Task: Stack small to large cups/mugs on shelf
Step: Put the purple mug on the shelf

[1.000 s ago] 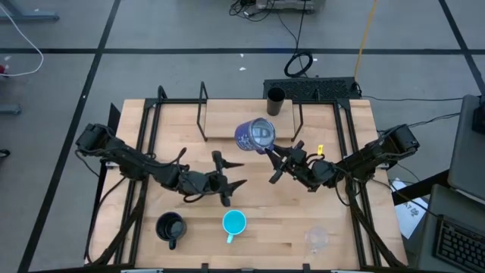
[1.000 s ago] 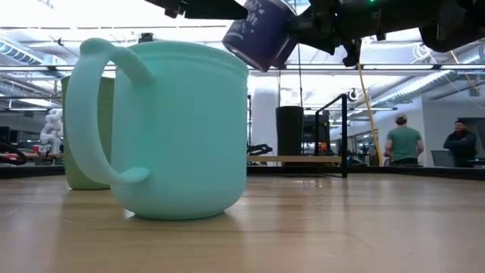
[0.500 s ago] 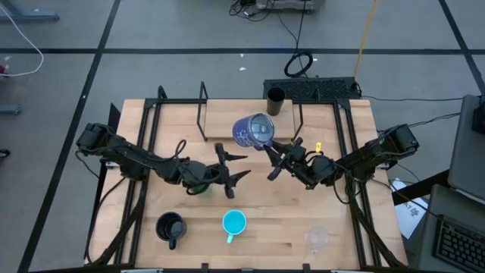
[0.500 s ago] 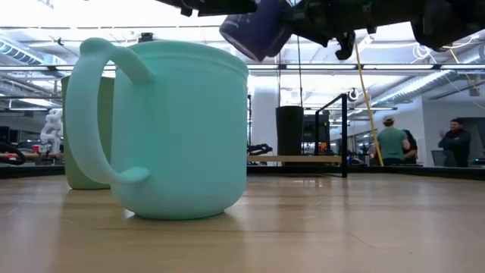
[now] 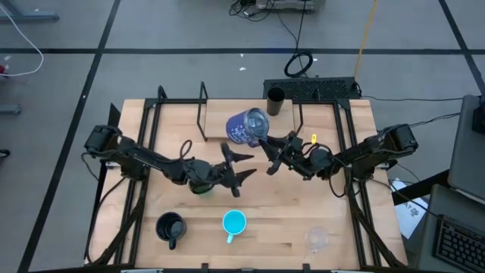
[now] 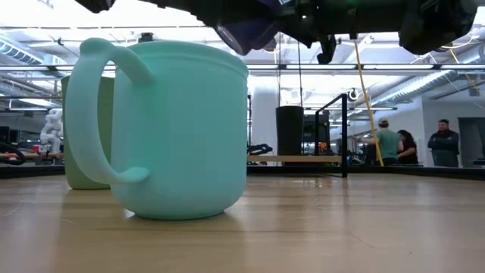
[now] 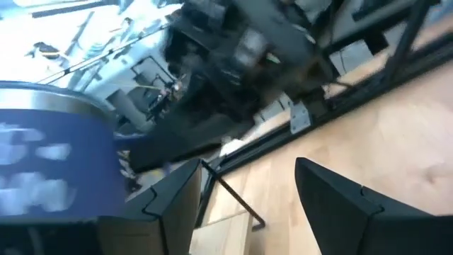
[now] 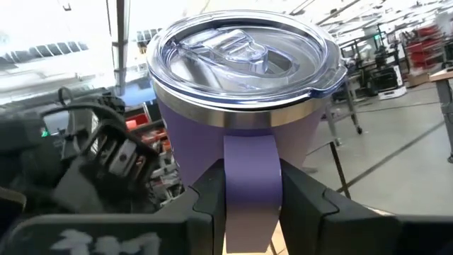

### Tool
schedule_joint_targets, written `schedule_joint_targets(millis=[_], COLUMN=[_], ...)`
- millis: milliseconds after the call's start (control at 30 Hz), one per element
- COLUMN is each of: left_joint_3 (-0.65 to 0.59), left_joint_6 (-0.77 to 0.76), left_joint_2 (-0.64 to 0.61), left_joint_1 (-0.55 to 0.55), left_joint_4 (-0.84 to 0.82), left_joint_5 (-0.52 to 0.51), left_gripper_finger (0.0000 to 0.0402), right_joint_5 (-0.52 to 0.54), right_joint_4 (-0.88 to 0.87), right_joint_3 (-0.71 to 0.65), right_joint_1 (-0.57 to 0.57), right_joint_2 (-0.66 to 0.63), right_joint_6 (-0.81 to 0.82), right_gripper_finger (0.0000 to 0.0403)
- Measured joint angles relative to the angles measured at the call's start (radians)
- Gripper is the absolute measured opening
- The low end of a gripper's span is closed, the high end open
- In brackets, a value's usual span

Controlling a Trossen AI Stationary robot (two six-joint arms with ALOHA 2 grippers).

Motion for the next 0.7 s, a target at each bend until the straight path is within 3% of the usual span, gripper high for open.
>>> schedule_joint_targets(millis=[333,700], left_joint_3=[0.124,0.155], left_joint_6=[0.045,0.019], left_joint_2=[0.137,0.157], left_joint_1=[0.004,0.057], left_joint_4=[-0.004,-0.007], left_joint_5=[-0.274,-0.315], left_gripper_finger=[0.023,0.023], right_joint_5=[0.01,0.013], right_joint_4=[0.0,-0.006], right_joint_3=[0.0,0.0], right_joint_1=[-0.007,-0.007], right_joint_2=[0.0,0.0], right_joint_6=[-0.003,-0.005], right_gripper_finger=[0.0086,0.0086])
